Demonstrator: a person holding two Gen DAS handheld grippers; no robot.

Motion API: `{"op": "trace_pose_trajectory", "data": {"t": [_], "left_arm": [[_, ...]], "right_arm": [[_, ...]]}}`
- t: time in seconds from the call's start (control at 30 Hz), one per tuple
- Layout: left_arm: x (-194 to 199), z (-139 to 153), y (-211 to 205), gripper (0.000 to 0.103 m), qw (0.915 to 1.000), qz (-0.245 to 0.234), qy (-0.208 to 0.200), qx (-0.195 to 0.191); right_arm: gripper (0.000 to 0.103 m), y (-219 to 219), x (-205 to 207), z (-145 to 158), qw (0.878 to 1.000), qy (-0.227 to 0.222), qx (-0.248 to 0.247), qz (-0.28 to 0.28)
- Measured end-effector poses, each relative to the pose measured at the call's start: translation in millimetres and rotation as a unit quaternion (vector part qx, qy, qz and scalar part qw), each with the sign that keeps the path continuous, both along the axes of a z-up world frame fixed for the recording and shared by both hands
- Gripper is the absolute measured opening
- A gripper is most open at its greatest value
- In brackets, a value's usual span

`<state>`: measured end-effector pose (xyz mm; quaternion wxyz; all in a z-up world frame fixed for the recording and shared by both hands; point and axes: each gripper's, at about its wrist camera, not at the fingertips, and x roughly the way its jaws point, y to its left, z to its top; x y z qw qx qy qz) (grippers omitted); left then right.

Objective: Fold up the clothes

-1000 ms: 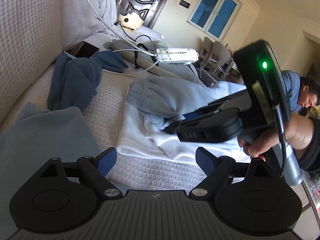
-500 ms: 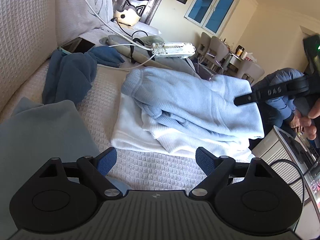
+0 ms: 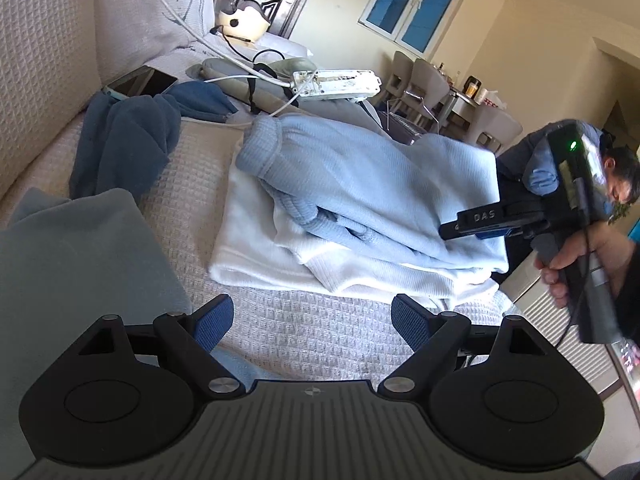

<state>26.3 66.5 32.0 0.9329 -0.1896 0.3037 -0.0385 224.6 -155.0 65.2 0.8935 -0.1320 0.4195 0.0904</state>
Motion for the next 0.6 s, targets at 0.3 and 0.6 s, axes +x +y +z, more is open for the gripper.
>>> {"op": "trace_pose_trajectory", "data": {"t": [0.3, 0.6], "left_arm": [[-5, 4, -26, 0.088, 0.9964, -0.026, -0.004, 0.08], [-15, 8, -37, 0.092, 0.9979, -0.053, 0.001, 0.038]], "right_arm": [[0.079, -19, -90, 31, 0.999, 0.014, 0.037, 0.034], [0.088, -50, -162, 7, 0.988, 0.019, 0.154, 0.018]]}}
